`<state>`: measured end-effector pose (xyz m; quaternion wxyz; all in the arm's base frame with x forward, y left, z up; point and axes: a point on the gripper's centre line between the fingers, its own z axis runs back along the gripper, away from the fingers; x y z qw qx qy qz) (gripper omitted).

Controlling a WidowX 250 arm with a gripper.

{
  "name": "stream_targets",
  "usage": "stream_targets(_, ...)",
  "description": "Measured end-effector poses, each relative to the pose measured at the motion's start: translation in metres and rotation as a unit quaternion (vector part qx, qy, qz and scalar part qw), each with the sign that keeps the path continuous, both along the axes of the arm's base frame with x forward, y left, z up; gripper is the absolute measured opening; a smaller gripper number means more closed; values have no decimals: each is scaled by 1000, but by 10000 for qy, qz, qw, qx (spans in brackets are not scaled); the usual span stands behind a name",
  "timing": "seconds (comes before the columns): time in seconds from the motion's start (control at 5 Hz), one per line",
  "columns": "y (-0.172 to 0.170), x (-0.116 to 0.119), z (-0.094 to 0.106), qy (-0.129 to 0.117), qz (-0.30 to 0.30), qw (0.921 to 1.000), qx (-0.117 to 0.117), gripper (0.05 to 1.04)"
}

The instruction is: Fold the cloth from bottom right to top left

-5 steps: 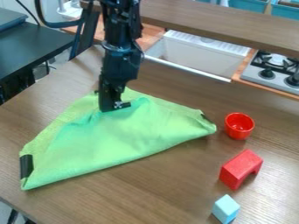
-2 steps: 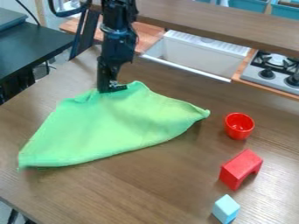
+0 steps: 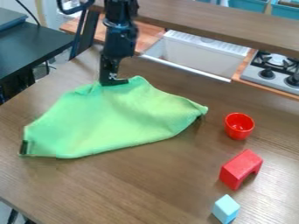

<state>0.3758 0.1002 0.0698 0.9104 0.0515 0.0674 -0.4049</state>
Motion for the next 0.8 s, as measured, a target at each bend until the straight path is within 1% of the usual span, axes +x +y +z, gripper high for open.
stream_targets(0.2, 13, 6, 4, -37, 153, 9998, -78, 49)
stream_targets(0.4, 19, 13, -2, 11, 276, 9995, -173, 49)
stream_targets(0.6, 29, 21, 1, -50, 394, 9990, -185, 49)
stream_targets(0.8, 32, 31, -8, -122, 421, 9989, -169, 71)
